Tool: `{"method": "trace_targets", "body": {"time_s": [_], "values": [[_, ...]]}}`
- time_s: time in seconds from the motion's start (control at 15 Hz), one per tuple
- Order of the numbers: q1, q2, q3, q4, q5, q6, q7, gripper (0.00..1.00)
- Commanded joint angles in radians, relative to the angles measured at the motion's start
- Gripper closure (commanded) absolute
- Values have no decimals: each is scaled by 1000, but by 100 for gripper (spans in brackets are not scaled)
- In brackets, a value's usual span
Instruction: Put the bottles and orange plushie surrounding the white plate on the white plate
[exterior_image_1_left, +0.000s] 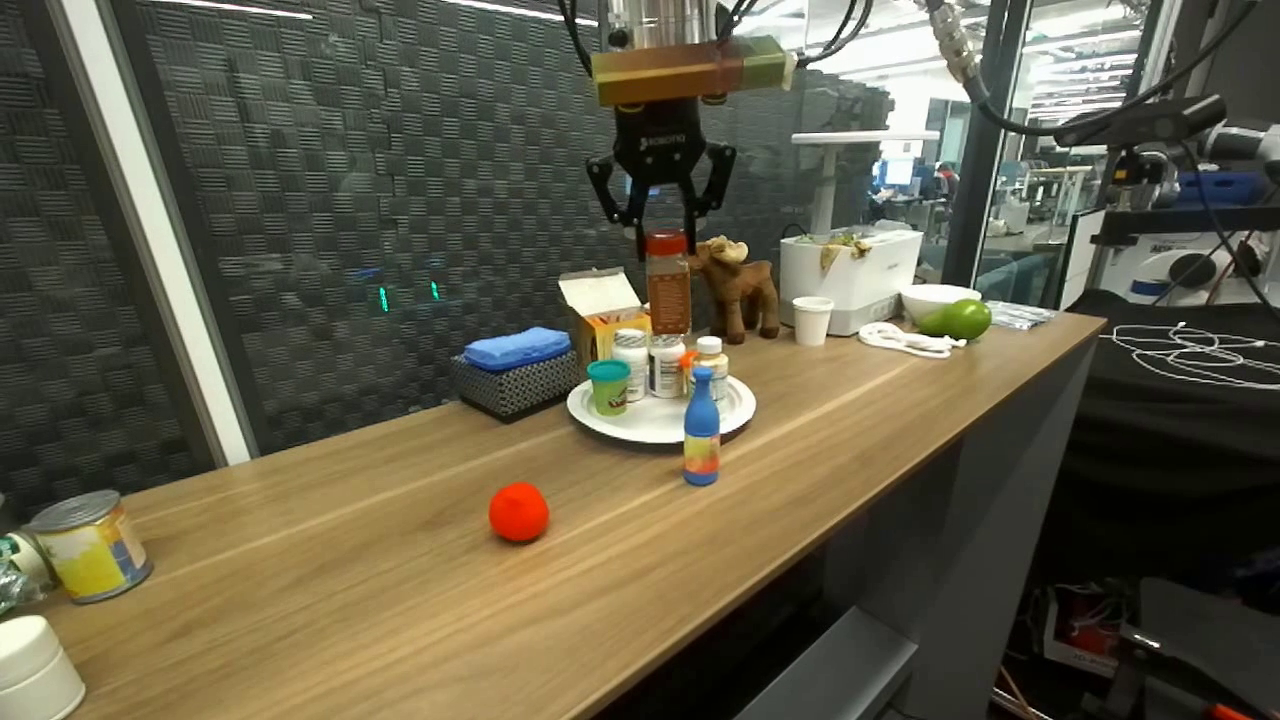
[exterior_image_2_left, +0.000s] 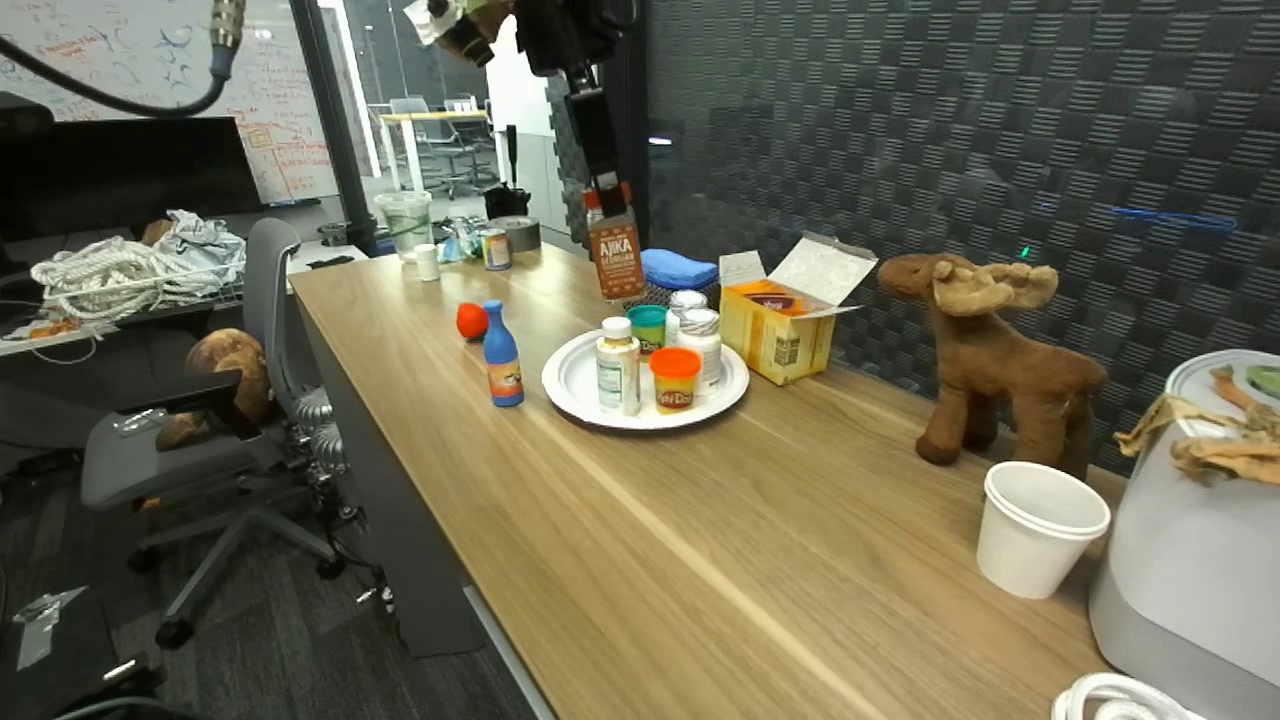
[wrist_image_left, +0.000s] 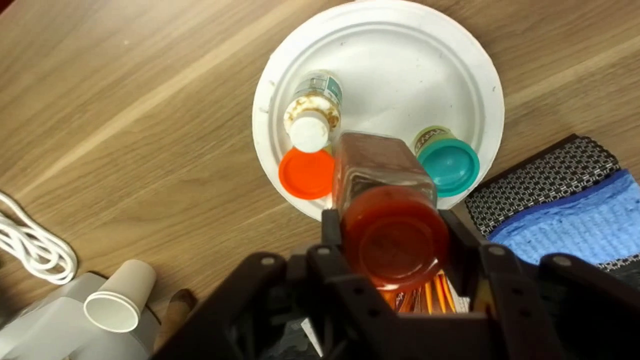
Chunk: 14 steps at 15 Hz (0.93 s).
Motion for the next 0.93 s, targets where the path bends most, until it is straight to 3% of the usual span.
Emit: {"method": "trace_targets", "body": {"time_s": [0.0, 0.87], "values": [[-19, -4, 13, -7, 56, 15, -51, 75], [-33, 102, 0, -13, 104, 137, -141, 75]]}}
